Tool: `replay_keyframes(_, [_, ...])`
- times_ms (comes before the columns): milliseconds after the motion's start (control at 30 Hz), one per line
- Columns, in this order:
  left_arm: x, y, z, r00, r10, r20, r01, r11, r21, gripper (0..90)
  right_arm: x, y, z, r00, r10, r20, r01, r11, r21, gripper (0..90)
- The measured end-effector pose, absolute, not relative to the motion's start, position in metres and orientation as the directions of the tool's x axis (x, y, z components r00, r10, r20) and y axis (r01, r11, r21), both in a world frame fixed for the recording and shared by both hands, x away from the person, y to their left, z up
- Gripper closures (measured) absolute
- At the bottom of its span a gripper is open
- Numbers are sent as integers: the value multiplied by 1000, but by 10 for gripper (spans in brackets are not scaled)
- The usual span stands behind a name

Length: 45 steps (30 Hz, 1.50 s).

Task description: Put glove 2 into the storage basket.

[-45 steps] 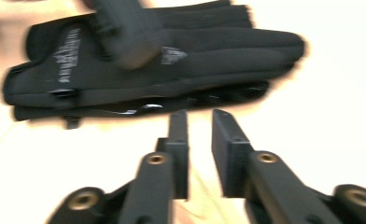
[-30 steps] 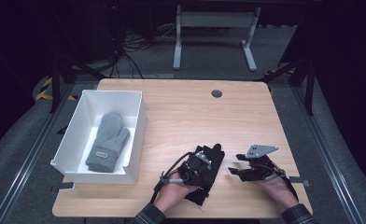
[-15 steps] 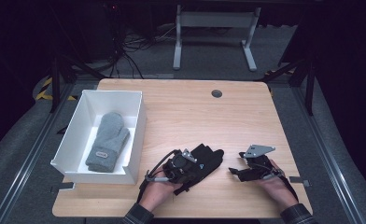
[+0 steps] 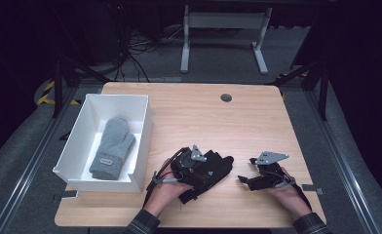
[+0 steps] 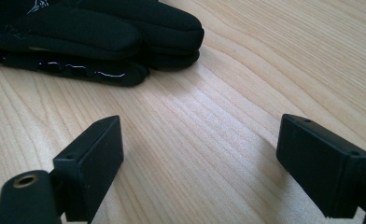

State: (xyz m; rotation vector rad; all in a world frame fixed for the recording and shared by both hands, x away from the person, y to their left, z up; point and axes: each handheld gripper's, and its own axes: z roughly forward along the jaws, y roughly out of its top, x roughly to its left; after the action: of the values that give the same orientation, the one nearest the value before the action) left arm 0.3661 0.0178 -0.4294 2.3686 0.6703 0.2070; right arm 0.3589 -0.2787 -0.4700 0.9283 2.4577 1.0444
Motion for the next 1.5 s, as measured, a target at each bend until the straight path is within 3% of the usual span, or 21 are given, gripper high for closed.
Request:
replay_keyframes(167, [372,12,-438,852,524,1,416,-676,608,185,358,-279,-470,-738,674,-32,443,521,730,154])
replay_keyframes(333, [374,7,-447,859,512,3,417,-703,576,183,358,-279,-470,-740,672,-30,443,520,730,158])
replay_keyframes(667, [380,11,-455,857,509,-76,457,-684,569,214,358,-278,-470,-742,670,-30,441,522,730,162])
replay_keyframes(900, [375,11,-450,888,449,-103,425,-712,560,558,357,-278,-470,-741,671,-32,440,521,731,165])
replay_keyframes(967, [374,9,-449,880,461,-117,443,-706,552,613,357,-278,-470,-742,670,-33,440,522,731,167])
replay_keyframes(1500, [375,18,-425,853,474,-219,505,-640,579,665,357,-278,-470,-744,667,-28,439,521,732,172])
